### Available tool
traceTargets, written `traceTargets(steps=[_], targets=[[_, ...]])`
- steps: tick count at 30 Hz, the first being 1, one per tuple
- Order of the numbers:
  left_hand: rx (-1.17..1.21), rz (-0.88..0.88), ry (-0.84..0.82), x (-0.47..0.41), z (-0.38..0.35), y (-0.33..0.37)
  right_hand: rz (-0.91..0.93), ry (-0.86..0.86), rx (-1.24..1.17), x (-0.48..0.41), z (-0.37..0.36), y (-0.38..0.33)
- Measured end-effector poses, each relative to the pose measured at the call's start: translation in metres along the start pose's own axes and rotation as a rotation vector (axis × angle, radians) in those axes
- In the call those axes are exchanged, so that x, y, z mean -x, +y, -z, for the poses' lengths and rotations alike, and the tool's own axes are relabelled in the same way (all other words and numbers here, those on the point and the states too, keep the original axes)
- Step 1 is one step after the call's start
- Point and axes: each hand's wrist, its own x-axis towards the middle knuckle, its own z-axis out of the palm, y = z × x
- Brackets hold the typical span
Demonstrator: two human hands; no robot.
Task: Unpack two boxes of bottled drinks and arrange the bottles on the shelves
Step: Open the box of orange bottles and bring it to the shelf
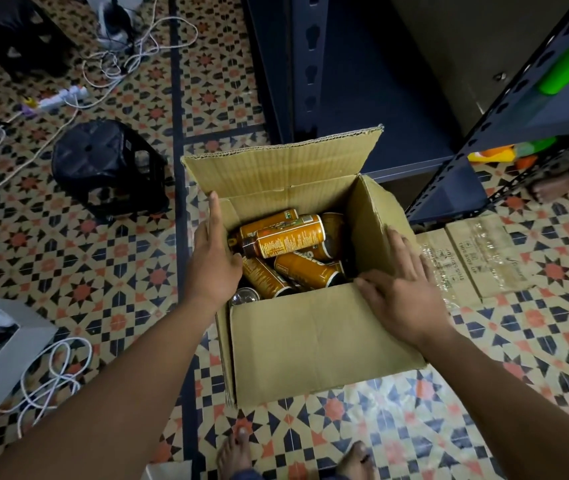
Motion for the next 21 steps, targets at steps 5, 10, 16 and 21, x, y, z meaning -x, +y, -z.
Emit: traceTargets(steps=[5, 10, 16, 21], targets=[[0.015, 0.012, -0.053, -0.001, 0.008, 0.003, 0.062, 0.315, -0.454, 0.008, 0.021, -0.013], [0.103, 0.048, -0.123, 0.009, 0.023, 0.005, -0.059, 0.245, -0.813, 0.035, 0.058, -0.038], [0.049, 0.082, -0.201, 0.034, 0.043, 0.009, -0.197, -0.127, -0.925, 0.092, 0.101, -0.03], [0.027, 0.07, -0.189, 0.03, 0.044, 0.015, -0.237, -0.304, -0.624, 0.116, 0.091, -0.023]])
